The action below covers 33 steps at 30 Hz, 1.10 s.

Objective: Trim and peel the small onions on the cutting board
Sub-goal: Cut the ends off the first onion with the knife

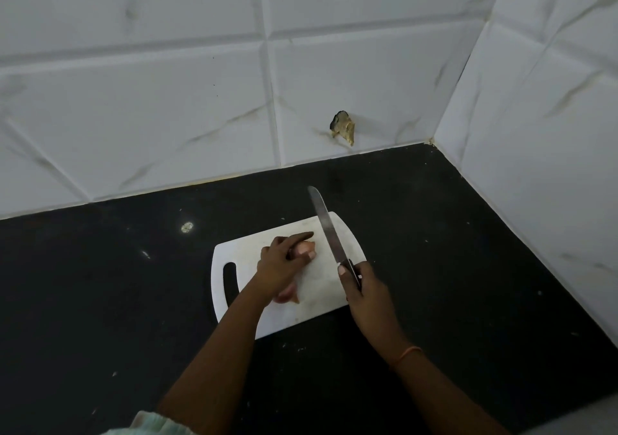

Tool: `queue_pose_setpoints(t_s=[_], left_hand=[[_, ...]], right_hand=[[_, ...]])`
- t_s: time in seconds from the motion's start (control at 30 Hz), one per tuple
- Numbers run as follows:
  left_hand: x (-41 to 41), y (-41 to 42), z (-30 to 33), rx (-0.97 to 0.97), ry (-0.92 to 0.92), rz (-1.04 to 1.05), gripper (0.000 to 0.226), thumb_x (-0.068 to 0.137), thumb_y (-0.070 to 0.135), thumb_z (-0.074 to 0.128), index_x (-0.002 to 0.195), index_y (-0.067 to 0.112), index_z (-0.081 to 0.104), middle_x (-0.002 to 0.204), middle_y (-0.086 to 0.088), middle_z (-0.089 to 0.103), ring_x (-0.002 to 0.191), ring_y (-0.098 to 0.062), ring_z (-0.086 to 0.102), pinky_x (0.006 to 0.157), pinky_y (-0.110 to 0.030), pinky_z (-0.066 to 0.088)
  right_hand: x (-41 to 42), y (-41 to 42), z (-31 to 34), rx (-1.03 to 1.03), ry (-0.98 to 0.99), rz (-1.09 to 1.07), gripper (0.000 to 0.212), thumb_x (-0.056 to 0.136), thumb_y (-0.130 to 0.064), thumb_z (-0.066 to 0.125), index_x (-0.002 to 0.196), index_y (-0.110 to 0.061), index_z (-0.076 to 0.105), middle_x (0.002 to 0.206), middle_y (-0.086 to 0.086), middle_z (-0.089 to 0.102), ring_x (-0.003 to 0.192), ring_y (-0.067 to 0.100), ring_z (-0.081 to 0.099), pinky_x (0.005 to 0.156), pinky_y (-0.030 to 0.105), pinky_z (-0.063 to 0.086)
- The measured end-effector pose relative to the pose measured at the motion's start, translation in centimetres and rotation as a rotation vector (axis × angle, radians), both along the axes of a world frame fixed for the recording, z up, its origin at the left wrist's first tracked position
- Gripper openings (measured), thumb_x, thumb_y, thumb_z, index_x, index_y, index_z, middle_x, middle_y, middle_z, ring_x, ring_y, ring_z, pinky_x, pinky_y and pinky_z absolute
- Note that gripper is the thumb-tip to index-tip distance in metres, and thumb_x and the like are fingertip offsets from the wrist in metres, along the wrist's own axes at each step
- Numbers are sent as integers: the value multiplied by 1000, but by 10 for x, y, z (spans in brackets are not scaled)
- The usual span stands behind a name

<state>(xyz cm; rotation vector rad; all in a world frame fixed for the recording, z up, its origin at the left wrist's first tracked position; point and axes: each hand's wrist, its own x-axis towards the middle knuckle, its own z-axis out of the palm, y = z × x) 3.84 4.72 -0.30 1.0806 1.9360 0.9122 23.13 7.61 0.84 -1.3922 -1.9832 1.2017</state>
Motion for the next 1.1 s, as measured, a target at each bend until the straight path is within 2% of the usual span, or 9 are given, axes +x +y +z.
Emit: queue_pose_setpoints(t_s=[0.13,0.23,0.33,0.5,0.6,0.7,0.87,1.0,1.1], left_hand=[[3,-2,0,99,-135,134,39,87,29,75,123,27,63,118,9,64,111,-13,58,100,-35,49],[1,-2,-1,109,-160,151,33,85,26,77,116,26,66,113,10,67,108,-9,59,100,-33,49],[-1,-1,-1,93,-173,156,34,85,27,78,117,25,66,114,9,67,110,-11,59,98,-32,49],[-4,2,1,82,-171,152,30,82,28,80,109,27,68,106,12,68,104,-7,61,85,-24,49],[-10,4,5,62,-133,119,31,81,26,81,109,24,70,104,11,69,99,-6,61,77,-18,46],[-13,4,5,67,-75,86,31,80,24,82,109,23,72,102,9,70,97,-6,62,78,-18,47],[-17,3,-4,144,-51,63,32,76,22,86,105,22,73,98,10,72,92,-4,65,76,-12,47],[-25,4,-5,176,-81,23,31,72,18,88,100,23,74,93,10,73,84,3,65,73,-9,48],[-27,5,-7,207,-92,8,31,72,17,89,99,21,74,92,7,74,84,0,66,74,-11,49]], right_hand=[[0,5,1,39,-96,93,26,100,-43,43,88,-23,53,67,1,57,57,11,56,56,34,49],[-4,5,4,86,-171,143,25,100,-44,42,92,-22,51,70,1,58,61,13,60,57,36,53],[-8,5,7,140,-247,161,25,101,-43,38,95,-22,50,71,-3,57,63,11,59,58,32,51],[-10,7,12,168,-326,180,26,102,-44,35,96,-21,46,71,-4,55,66,14,59,58,34,49],[-12,9,15,188,-368,219,27,102,-44,33,98,-20,44,73,-2,57,67,17,60,59,37,50],[-17,12,19,202,-433,245,28,102,-44,31,103,-19,45,76,-2,60,69,18,62,63,39,53],[-32,13,26,329,-580,259,29,103,-42,27,110,-18,43,83,-2,62,82,21,66,60,29,37],[-28,15,26,285,-580,281,30,103,-42,28,109,-17,43,91,2,66,87,24,66,62,31,37],[-34,21,28,280,-584,288,29,103,-42,28,107,-16,43,91,3,66,88,25,66,62,32,34]])
